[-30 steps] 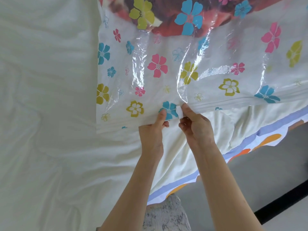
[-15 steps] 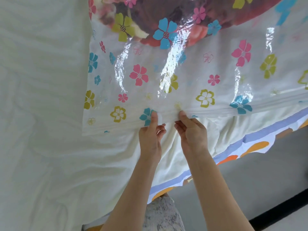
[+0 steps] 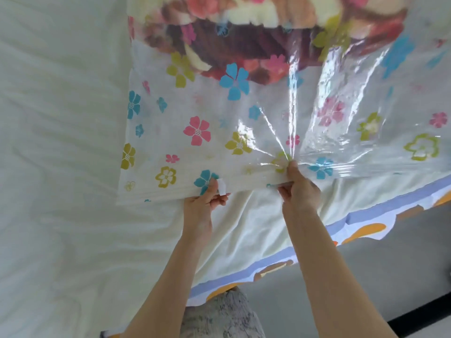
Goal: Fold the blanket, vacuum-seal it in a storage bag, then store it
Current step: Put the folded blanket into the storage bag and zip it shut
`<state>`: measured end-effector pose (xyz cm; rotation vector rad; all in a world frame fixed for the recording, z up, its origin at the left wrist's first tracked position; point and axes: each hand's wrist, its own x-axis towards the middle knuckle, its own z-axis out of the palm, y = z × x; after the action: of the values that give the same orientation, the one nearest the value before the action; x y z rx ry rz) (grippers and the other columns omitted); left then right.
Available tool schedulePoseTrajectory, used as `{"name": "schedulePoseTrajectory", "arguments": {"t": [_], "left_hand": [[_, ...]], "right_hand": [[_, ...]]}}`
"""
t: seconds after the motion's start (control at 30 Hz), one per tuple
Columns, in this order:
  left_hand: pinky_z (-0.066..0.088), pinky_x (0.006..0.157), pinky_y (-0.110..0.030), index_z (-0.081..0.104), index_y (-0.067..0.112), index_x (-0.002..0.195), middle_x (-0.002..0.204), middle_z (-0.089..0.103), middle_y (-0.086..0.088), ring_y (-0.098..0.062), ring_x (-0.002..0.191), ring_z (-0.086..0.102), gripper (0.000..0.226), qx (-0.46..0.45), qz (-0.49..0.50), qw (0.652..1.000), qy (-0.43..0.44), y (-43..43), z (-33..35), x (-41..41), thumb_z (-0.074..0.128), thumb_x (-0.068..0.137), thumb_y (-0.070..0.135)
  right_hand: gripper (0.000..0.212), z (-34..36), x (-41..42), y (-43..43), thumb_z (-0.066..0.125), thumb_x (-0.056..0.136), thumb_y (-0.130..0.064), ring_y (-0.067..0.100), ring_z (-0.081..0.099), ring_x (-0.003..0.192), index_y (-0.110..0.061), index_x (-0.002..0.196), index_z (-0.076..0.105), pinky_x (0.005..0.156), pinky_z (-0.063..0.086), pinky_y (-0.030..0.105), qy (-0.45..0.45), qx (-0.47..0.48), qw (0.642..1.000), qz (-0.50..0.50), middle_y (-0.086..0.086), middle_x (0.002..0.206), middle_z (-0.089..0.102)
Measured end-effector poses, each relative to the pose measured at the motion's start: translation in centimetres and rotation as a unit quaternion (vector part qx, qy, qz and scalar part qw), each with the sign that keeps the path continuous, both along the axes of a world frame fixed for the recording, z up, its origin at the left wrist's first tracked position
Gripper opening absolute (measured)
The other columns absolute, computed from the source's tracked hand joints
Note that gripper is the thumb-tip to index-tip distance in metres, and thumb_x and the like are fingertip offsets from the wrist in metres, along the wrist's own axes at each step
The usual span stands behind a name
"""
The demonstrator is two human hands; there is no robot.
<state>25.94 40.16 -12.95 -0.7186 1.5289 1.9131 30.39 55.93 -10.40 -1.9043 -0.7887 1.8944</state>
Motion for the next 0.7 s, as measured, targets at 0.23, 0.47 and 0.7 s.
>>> {"name": "schedulePoseTrajectory", "arguments": {"t": [0.23,0.47,0.7], "left_hand": [[0.055,0.060,-0.024,0.065,0.005,0.090,0.073,0.065,-0.004,-0.015,0.062,0.059,0.007,0.008,0.034,0.998,-0.046,-0.1,-1.2,0.5,0.060,0.090,0.009],[0.050,0.048,-0.018,0.057,-0.005,0.092,0.068,0.057,-0.015,-0.011,0.046,0.058,0.024,0.058,0.046,0.989,-0.129,0.0,-1.0,-0.3,0.057,0.092,0.019],[0.046,0.047,-0.019,0.056,0.001,0.079,0.057,0.055,-0.008,-0.011,0.045,0.053,0.019,0.089,0.015,0.992,-0.090,-0.8,-0.4,-0.3,0.053,0.094,0.013]], "right_hand": [[0.030,-2.1,1.5,-0.4,0.074,0.082,-0.023,0.016,0.058,0.066,-0.009,0.064,0.055,0.068,0.057,0.028,0.005,0.035,0.999,0.005,0.002,0.065,0.056],[0.024,-2.1,0.9,-0.9,0.069,0.084,-0.034,0.018,0.062,0.073,-0.015,0.078,0.055,0.075,0.055,0.035,0.043,0.034,0.998,0.036,-0.001,0.071,0.063],[0.026,0.2,0.0,-6.2,0.061,0.088,-0.039,0.013,0.056,0.062,-0.015,0.082,0.068,0.058,0.047,0.025,-0.014,-0.015,0.950,0.313,-0.002,0.066,0.065]]}}
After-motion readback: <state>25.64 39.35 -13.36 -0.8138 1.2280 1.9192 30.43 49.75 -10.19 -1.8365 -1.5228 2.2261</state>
